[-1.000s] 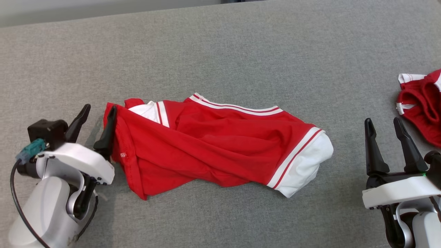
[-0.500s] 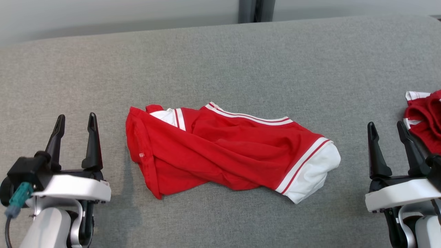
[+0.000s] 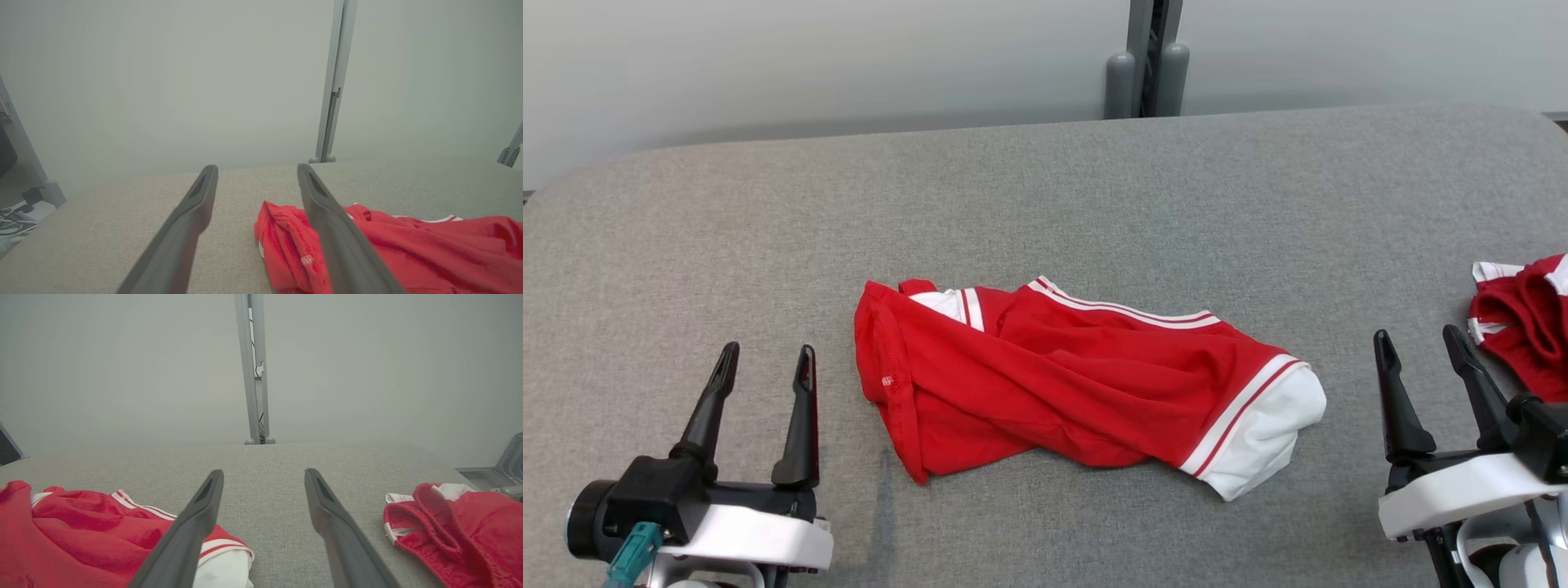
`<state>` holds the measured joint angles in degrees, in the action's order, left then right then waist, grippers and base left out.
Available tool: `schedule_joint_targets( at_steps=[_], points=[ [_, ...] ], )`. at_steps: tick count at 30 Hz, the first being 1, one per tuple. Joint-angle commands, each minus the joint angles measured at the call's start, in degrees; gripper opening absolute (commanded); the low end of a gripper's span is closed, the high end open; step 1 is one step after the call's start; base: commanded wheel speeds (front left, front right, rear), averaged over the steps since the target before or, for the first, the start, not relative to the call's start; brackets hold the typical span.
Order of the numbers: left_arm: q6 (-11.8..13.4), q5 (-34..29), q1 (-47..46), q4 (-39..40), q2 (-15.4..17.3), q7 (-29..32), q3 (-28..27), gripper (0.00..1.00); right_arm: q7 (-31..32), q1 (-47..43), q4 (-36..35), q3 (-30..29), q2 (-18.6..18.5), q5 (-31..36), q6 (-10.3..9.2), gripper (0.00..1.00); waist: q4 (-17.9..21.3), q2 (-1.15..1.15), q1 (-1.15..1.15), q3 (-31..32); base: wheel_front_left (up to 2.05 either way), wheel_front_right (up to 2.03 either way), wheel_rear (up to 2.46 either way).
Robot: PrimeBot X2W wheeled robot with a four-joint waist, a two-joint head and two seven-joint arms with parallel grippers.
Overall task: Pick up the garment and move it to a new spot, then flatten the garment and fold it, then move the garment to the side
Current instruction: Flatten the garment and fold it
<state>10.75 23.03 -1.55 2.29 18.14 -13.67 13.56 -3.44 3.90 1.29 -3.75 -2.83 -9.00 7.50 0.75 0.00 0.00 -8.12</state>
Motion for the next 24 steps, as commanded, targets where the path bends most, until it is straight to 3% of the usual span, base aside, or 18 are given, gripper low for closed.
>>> schedule_joint_targets(
  at_steps=[1, 14, 24],
  points=[
    [0.42, -0.43, 0.57, 0.55, 0.32, 0.35, 0.20, 1.00, 0.46, -0.62, -0.37, 0.05, -0.22, 0.40, -0.02, 1.00, -0.33, 0.00, 0.00, 0.54, 0.00, 0.00, 0.00],
    [0.95, -0.96, 0.20, 2.32, 0.51, 1.99, 1.63, 1.00, 2.61, -1.81, 0.54, -0.20, -0.22, 0.49, -0.02, 1.00, -0.85, 0.00, 0.00, 0.21, 0.00, 0.00, 0.00],
    [0.50, -0.85, -2.75, 1.73, -0.10, 1.89, 2.59, 1.00, 2.25, 2.16, 12.77, 2.39, -0.41, -1.16, -0.02, 1.00, -1.40, 0.00, 0.00, -4.32, 0.00, 0.00, 0.00]
  ],
)
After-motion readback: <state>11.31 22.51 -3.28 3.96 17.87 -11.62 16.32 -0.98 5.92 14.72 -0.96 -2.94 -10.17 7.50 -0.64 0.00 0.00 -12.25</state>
